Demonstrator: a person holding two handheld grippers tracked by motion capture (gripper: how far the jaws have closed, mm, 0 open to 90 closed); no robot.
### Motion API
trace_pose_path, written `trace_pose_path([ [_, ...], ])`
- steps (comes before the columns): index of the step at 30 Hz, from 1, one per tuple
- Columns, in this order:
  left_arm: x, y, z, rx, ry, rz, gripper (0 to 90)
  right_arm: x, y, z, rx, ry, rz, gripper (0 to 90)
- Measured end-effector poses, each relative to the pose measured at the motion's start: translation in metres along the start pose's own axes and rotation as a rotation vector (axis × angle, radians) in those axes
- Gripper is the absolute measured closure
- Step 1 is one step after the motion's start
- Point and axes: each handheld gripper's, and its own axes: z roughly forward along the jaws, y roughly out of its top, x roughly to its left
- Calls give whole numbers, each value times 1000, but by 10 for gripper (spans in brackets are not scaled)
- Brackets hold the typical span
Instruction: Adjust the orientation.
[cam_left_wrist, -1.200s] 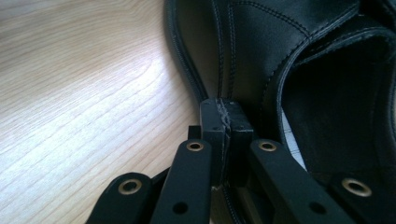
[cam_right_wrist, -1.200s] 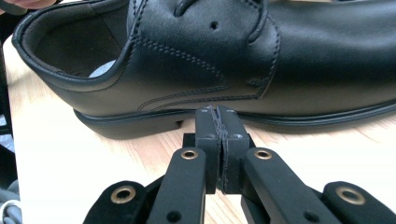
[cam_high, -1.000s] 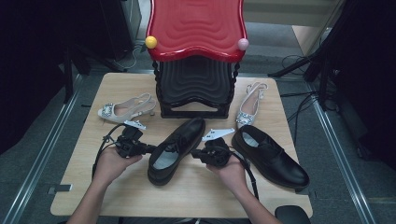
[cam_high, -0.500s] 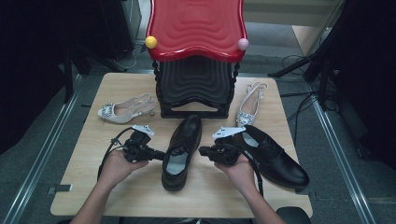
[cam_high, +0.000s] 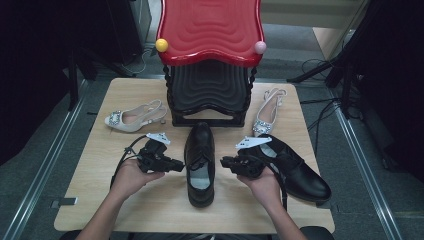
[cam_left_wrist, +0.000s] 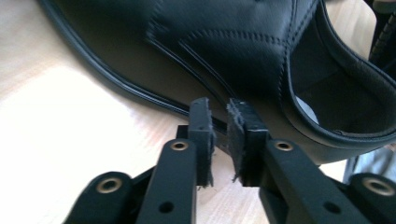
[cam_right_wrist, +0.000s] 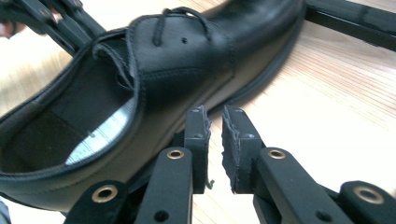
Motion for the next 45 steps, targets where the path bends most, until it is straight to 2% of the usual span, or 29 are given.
trace_pose_path([
  [2,2,1,-4,-13,11,-9,737,-2,-1,-1,0,-5,6,784],
  [5,6,4,-10,-28,27,-39,623,-8,-2,-7,-12,-37,23,648],
  [9,8,9,-15,-63,52,-44,488,-15,-6,-11,-6,-38,48,530],
  [13,9,12,-16,-61,74,-27,433,-19,-9,-12,5,-33,52,479],
  [17,11,14,-15,-53,75,-39,402,-20,-12,-17,1,-41,58,473],
  [19,13,15,-14,-43,80,-43,398,-22,-13,-25,-17,-63,59,524],
  [21,14,15,-14,-43,78,-45,394,-23,-13,-29,-23,-62,63,551],
  [22,17,17,-14,-44,80,-45,391,-24,-12,-35,-28,-73,67,603],
  [23,17,17,-14,-44,80,-45,388,-24,-12,-35,-28,-73,67,603],
  [24,19,19,-15,-47,75,-51,387,-26,-11,-41,-33,-96,63,672],
  [25,19,19,-15,-47,75,-51,387,-27,-11,-45,-36,-104,64,702],
  [26,20,19,-15,-51,76,-56,387,-27,-11,-45,-36,-104,64,702],
  [28,23,21,-14,-51,72,-63,385,-33,-11,-56,-46,-129,90,804],
  [31,24,23,-14,-50,72,-60,385,-39,-13,-68,-67,-162,121,879],
  [32,24,24,-14,-53,70,-63,385,-39,-13,-68,-67,-162,121,879],
  [34,26,25,-13,-49,64,-65,385,-46,-14,-79,-93,-191,148,900],
  [37,27,26,-12,-47,63,-65,385,-53,-17,-84,-100,-227,168,900],
  [41,27,27,-9,-35,62,-63,384,-61,-20,-81,-85,-243,191,900],
  [45,27,27,-9,-29,67,-63,385,-64,-20,-74,-77,-232,201,900],
])
